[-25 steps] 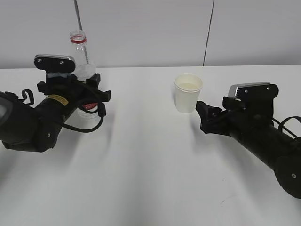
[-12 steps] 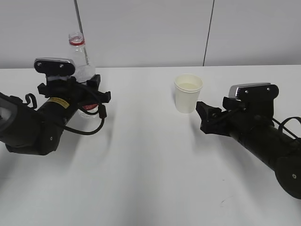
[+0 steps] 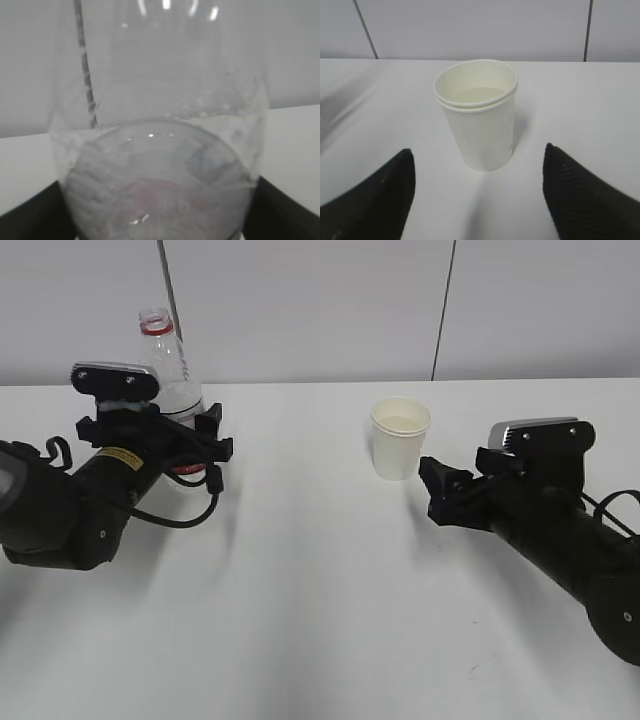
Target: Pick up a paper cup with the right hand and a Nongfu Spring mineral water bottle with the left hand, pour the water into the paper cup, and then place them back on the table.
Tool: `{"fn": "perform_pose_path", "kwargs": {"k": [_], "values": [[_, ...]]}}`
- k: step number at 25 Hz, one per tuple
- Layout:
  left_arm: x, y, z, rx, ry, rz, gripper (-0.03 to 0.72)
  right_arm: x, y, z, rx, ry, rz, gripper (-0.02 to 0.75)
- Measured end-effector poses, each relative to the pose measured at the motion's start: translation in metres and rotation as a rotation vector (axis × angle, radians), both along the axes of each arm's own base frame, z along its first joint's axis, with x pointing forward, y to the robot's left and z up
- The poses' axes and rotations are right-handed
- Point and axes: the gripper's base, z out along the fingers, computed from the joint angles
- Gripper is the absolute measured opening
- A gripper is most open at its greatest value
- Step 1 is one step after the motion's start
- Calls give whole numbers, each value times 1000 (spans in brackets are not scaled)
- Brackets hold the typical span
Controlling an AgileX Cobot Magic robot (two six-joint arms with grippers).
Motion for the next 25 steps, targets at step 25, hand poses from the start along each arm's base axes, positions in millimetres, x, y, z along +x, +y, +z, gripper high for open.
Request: {"fn": "perform_pose_path", "kwargs": {"k": [25], "values": [[-82, 30, 32, 46, 110, -14, 548, -49, -13, 26, -4, 7, 9, 592]]}}
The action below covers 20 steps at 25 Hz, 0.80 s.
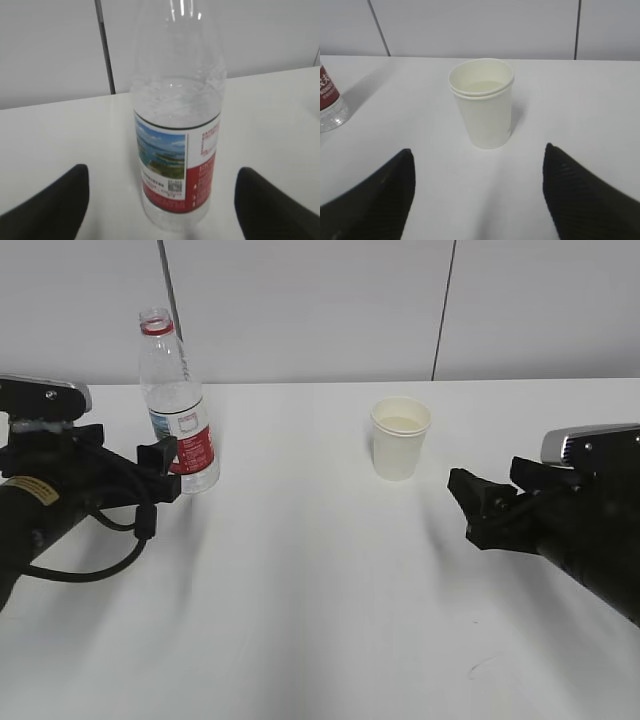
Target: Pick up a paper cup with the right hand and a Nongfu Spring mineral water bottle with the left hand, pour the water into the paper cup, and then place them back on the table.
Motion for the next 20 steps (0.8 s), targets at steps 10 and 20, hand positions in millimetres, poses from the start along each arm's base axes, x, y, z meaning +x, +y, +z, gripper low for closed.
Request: {"fn": "perform_pose_path", "kwargs": {"k": [10, 20], "values": [[-36, 7, 33, 23, 314, -48, 548, -17, -4, 28, -49, 138, 15, 592], [-59, 23, 70, 92, 844, -103, 548, -35, -9, 41, -45, 472, -36, 585]]}}
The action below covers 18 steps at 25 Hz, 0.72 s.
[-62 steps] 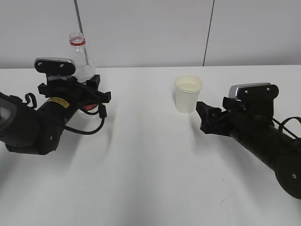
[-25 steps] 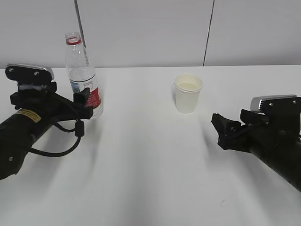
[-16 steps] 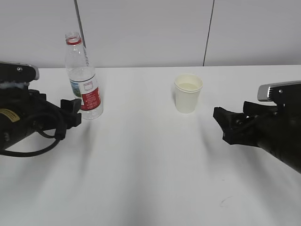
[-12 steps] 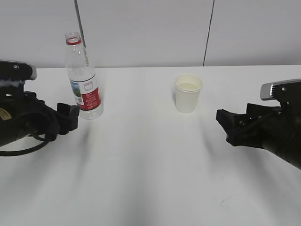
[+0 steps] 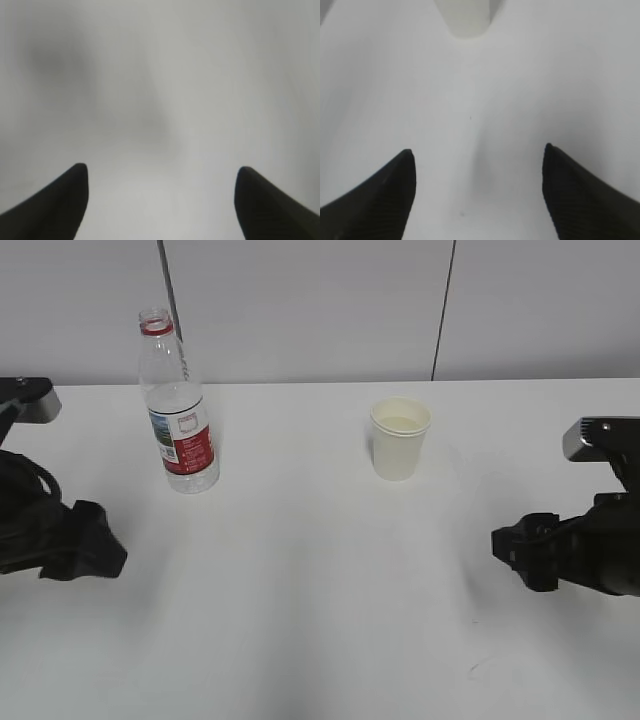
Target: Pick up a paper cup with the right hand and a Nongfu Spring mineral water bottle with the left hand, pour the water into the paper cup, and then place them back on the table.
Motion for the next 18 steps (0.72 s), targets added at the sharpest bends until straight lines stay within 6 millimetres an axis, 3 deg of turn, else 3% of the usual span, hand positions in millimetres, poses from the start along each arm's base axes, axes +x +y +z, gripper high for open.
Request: {"fn": "perform_pose_path", "kwargs": {"k": [5, 12, 18], "values": [[-9, 16, 12, 97, 249, 17, 548, 0, -1, 25, -74, 284, -24, 582], [-25, 30, 15, 239, 456, 48, 548, -5, 1, 73, -115, 637, -41, 575], [-32, 32, 16, 265, 532, 50, 548, -13, 1, 93, -144, 775, -32, 573]]}}
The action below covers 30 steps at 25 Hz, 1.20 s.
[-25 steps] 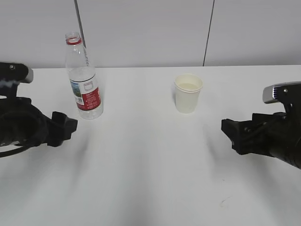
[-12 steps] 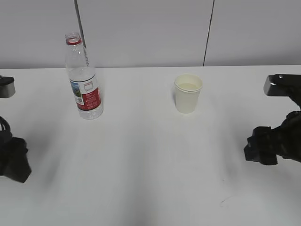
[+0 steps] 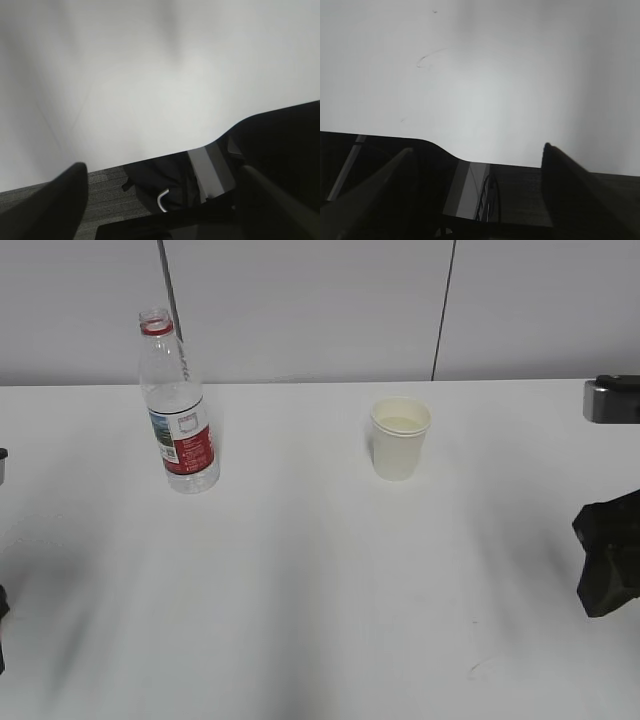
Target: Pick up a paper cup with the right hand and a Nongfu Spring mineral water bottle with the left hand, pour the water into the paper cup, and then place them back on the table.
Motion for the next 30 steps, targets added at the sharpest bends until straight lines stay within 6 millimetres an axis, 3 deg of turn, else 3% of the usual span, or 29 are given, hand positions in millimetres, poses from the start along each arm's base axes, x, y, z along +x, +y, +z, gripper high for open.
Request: {"fn": "perform_pose_path", "kwargs": {"k": [13, 18, 24, 30], "values": [[0, 3, 1, 36, -15, 174, 548, -2, 2, 3, 20, 7, 40, 573], [-5, 14, 15, 120, -114, 219, 548, -5, 1, 8, 19, -21, 113, 571], [-33, 17, 50, 13, -271, 236, 499, -33, -7, 24, 38, -113, 136, 546], [-84, 28, 90, -106, -506, 229, 399, -75, -19, 41, 48, -263, 202, 524]]}}
